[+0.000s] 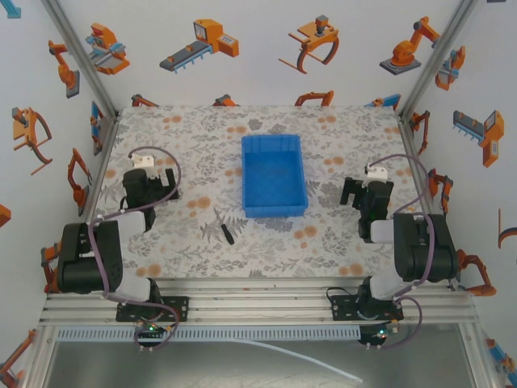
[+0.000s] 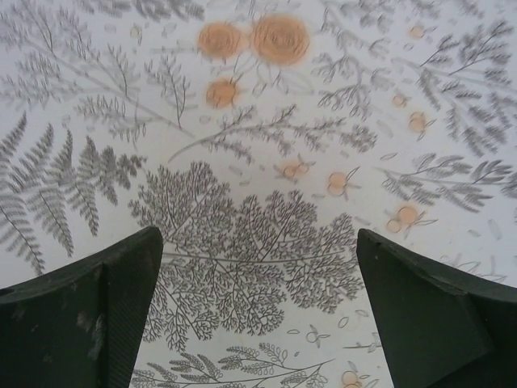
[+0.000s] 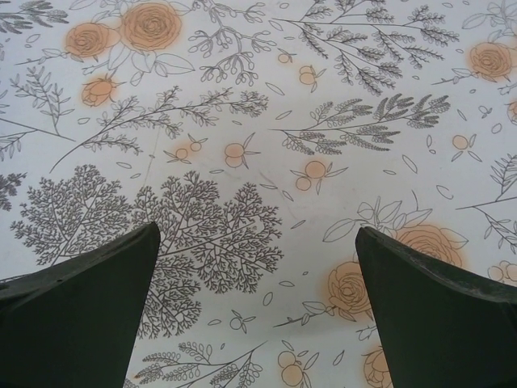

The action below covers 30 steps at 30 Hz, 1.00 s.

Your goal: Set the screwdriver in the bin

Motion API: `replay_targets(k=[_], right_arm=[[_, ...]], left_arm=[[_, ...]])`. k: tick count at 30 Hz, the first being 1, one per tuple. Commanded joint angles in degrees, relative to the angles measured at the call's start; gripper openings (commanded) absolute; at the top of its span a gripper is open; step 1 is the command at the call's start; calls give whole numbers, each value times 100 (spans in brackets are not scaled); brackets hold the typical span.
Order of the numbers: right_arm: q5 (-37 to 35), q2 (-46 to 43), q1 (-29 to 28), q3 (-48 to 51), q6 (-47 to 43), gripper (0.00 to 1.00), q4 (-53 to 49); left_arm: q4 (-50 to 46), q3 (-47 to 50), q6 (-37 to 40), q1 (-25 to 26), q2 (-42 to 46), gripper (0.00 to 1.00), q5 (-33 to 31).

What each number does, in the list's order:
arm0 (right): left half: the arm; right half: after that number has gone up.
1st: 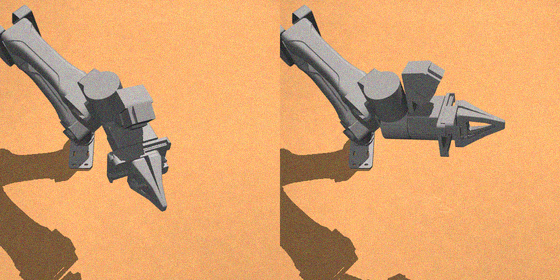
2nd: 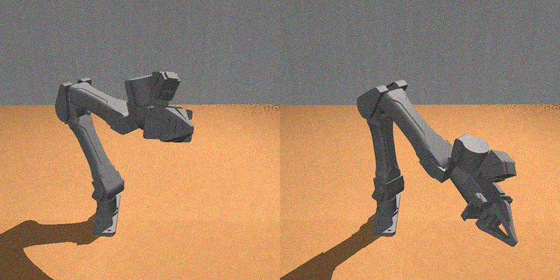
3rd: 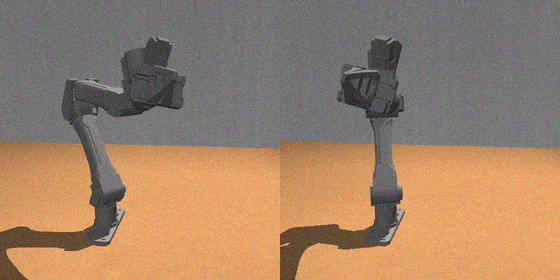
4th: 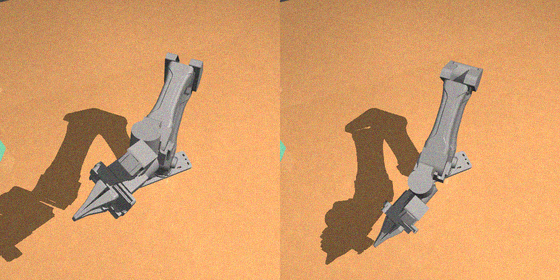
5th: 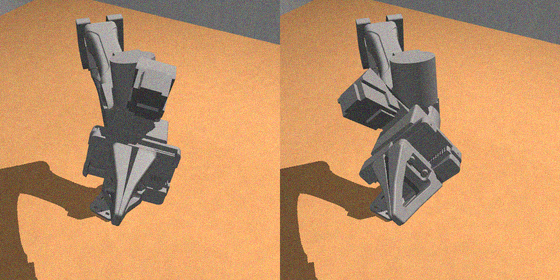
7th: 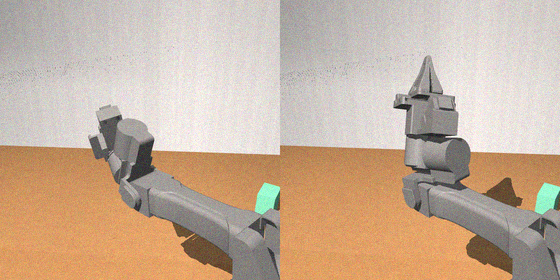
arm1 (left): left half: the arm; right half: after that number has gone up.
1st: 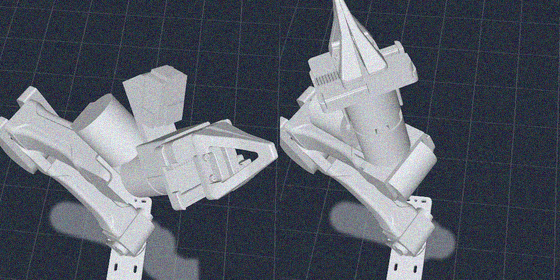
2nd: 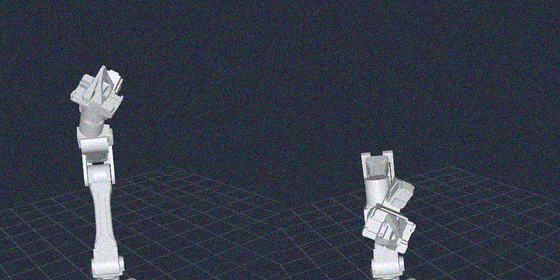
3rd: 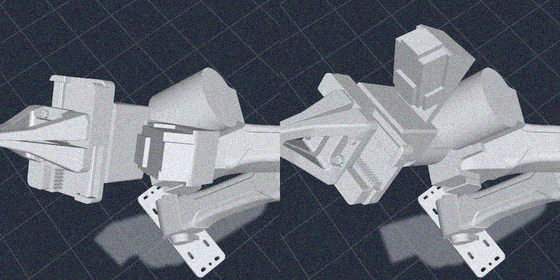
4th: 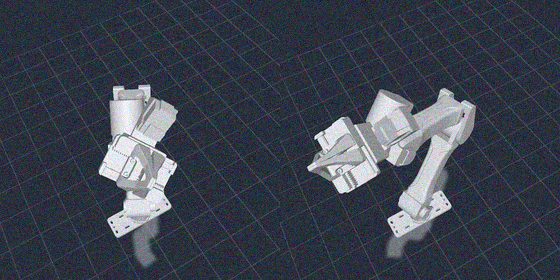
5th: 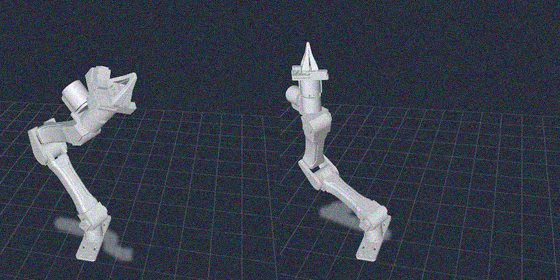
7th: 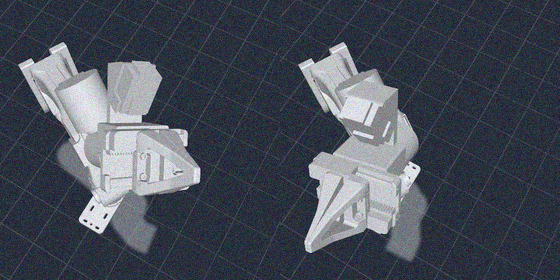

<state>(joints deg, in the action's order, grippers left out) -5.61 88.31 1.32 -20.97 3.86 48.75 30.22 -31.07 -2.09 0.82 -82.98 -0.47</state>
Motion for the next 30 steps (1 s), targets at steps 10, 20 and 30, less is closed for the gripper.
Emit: replay_targets(k=[10,20,30], right_arm=[[-337,-1767,-66,-1800,748,99,-4050],[-396,-3378,-1318,-2670,1834,99,-7340],[-515,-4799,-1981,-2395,2872,99,-8963]], left_arm=[[-6503,-3072,-238,386,913,97,84],[-7386,-3539,-1517,1310,722,97,392],[-7298,-3650,-3167,2512,173,97,-851]])
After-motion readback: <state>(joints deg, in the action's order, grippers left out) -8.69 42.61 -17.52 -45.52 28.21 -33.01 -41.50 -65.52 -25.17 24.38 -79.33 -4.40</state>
